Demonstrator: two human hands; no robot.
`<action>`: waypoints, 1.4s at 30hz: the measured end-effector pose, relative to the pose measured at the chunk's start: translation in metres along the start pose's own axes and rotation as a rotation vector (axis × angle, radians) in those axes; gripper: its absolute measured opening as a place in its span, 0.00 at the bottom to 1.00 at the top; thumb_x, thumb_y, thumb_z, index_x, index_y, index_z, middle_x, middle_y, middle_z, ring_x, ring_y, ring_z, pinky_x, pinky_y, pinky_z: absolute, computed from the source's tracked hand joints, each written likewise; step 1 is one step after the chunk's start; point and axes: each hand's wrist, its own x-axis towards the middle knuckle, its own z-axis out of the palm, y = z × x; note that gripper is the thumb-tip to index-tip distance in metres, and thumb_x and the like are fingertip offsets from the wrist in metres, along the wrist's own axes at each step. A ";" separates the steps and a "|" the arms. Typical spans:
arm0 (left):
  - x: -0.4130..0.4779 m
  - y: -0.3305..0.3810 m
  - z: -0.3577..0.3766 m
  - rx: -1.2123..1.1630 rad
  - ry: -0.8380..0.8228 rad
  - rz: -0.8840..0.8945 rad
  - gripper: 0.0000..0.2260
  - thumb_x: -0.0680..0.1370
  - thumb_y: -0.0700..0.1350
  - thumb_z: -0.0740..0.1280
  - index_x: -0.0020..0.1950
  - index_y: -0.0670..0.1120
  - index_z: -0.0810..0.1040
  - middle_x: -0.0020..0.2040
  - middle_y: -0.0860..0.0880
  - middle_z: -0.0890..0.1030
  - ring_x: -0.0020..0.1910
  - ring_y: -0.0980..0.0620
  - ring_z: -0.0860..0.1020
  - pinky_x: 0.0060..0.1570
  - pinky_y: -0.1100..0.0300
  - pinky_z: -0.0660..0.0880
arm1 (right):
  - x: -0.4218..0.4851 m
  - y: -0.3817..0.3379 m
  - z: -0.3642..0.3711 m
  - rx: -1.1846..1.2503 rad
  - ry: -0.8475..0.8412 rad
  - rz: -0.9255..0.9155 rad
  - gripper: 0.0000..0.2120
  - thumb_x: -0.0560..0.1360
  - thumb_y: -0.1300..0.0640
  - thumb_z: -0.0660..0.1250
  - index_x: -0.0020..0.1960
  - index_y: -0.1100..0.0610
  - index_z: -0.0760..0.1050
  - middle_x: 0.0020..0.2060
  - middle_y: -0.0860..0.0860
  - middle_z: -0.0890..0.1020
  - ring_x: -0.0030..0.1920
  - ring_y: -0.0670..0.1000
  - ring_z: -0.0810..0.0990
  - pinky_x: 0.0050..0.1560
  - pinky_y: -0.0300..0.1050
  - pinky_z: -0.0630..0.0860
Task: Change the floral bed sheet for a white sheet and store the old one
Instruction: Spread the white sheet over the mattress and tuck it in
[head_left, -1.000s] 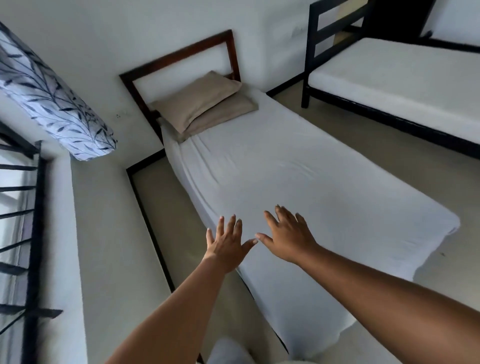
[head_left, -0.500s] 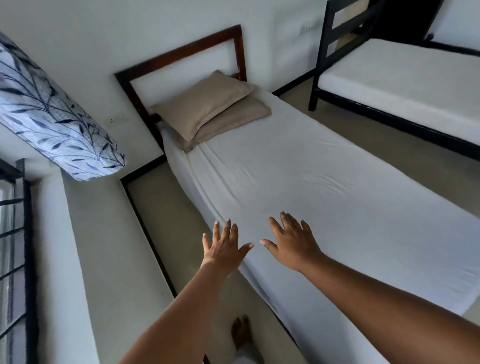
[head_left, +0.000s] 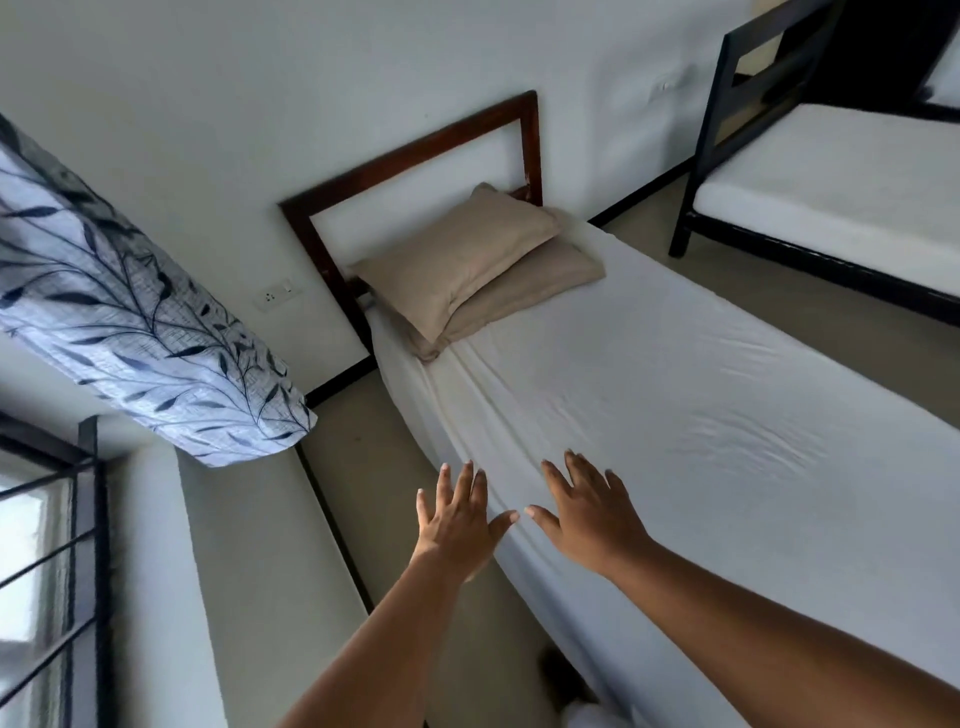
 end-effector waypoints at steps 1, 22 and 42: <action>0.012 -0.002 -0.005 0.007 -0.005 0.005 0.40 0.78 0.71 0.43 0.82 0.48 0.44 0.82 0.52 0.40 0.80 0.45 0.34 0.77 0.35 0.41 | 0.011 0.001 0.000 0.004 -0.002 0.007 0.56 0.63 0.26 0.20 0.83 0.50 0.50 0.82 0.59 0.53 0.82 0.58 0.52 0.78 0.61 0.53; 0.308 -0.120 -0.113 -0.056 -0.126 -0.082 0.35 0.81 0.67 0.46 0.82 0.49 0.47 0.83 0.52 0.43 0.81 0.46 0.42 0.77 0.37 0.48 | 0.301 -0.014 -0.024 0.146 -0.061 0.158 0.41 0.77 0.28 0.37 0.83 0.51 0.50 0.82 0.58 0.52 0.82 0.57 0.52 0.78 0.60 0.54; 0.654 -0.295 0.064 -0.913 -0.278 -0.710 0.26 0.81 0.56 0.64 0.72 0.40 0.68 0.70 0.37 0.73 0.64 0.35 0.76 0.62 0.41 0.76 | 0.560 -0.137 0.146 0.616 -0.327 0.627 0.19 0.84 0.47 0.60 0.71 0.55 0.71 0.66 0.54 0.76 0.64 0.57 0.76 0.62 0.54 0.76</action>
